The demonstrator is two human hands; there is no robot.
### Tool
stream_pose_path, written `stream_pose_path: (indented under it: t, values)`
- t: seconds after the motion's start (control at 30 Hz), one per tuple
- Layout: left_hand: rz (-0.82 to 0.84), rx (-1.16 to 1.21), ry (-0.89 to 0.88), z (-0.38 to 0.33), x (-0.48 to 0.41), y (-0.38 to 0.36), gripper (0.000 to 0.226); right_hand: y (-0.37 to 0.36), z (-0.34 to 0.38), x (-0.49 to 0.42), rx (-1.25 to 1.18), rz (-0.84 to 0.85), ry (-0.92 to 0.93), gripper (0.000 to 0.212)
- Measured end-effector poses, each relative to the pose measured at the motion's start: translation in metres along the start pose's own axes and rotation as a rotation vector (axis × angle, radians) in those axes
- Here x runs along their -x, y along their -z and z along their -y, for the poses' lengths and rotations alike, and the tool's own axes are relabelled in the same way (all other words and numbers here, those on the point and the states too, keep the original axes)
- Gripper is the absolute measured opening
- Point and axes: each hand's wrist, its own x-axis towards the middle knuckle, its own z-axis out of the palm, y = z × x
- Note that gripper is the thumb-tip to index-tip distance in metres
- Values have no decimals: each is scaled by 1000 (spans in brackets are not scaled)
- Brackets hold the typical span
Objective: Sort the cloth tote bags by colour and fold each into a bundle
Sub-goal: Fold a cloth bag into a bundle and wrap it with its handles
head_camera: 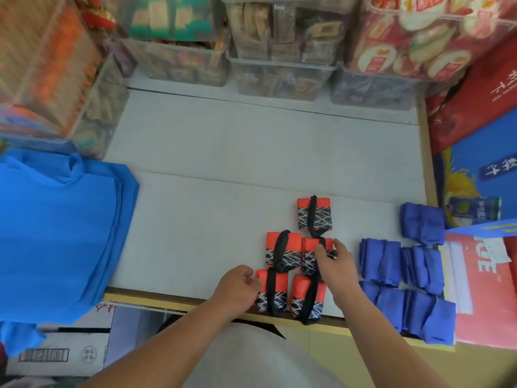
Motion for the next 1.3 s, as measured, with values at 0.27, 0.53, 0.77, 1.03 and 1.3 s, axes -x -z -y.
stream_pose_path:
  t: [0.27,0.53,0.77,1.03,1.3]
  values:
    - [-13,146,-25,8,18,14,44,10,8,43,152,-84,164,44]
    - [-322,229,-55,88,39,124,33,-107,73,109,251,347,481,11]
    - [-687,-108,17,185,44,234,41,-229,121,144,363,584,513,11]
    - [-553,-414,0,249,23,264,52,-299,139,161,443,609,408,15]
    - [-768,-207,-325,220,40,271,35,-292,155,181,283,561,579,35]
